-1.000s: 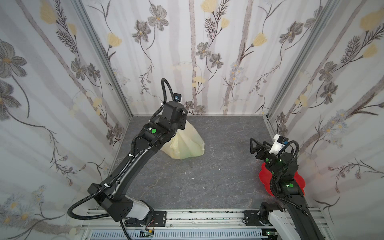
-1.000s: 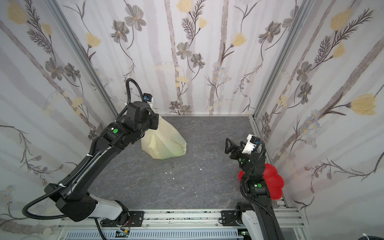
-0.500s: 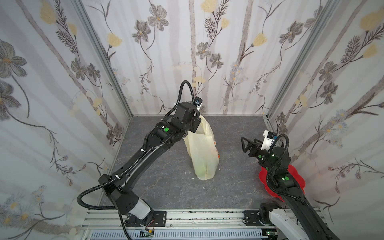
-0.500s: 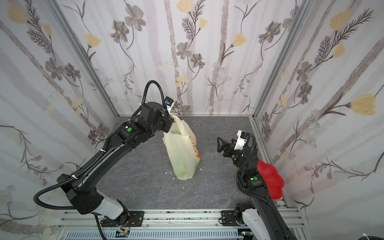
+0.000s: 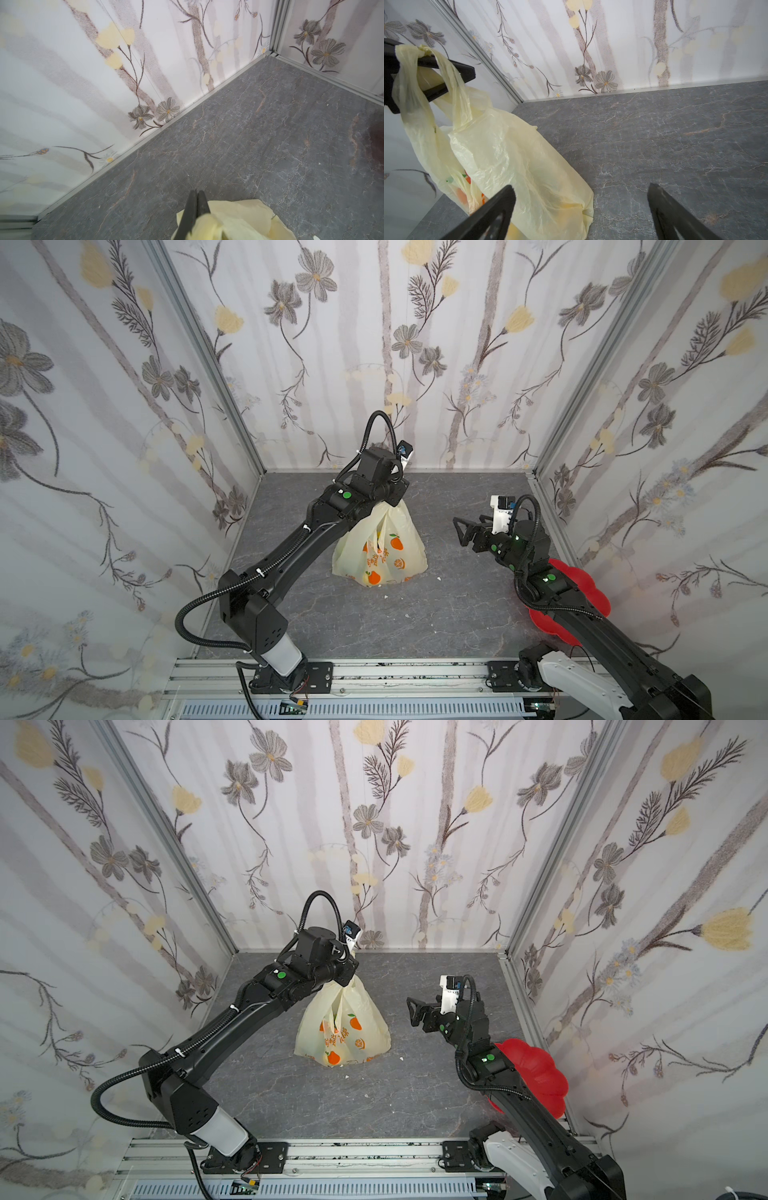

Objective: Take the fake fruits out of the plastic bag
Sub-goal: 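Hold the bag with the left gripper while the right gripper grasps the other handle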

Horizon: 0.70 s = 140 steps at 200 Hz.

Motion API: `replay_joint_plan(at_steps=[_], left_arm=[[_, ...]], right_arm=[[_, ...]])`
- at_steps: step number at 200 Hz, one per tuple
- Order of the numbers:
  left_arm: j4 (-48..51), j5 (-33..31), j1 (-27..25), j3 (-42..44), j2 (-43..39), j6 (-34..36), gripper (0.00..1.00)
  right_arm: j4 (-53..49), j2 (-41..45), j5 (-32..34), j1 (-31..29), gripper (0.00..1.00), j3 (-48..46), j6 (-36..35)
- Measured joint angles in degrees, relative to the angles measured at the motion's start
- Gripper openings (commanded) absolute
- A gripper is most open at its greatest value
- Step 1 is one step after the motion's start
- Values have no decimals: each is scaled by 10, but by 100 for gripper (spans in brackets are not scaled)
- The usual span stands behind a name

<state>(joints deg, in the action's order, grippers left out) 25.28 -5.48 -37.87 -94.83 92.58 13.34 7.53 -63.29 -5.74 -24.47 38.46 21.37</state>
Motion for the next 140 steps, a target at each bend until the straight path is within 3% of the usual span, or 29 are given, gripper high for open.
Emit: replay_joint_plan(at_steps=[57,95,140], left_arm=[[-88,-27,13,125,-124,-54,69],[-165,-45,33,223,-214,-111,82],[-207,-43,55,275,-269,-181,83]], right_arm=[[-17,-23,80,-113,100,67,2],[-28,-82,153,-196,100,162,6],[-62,-211,207,-263,100,289,-6]])
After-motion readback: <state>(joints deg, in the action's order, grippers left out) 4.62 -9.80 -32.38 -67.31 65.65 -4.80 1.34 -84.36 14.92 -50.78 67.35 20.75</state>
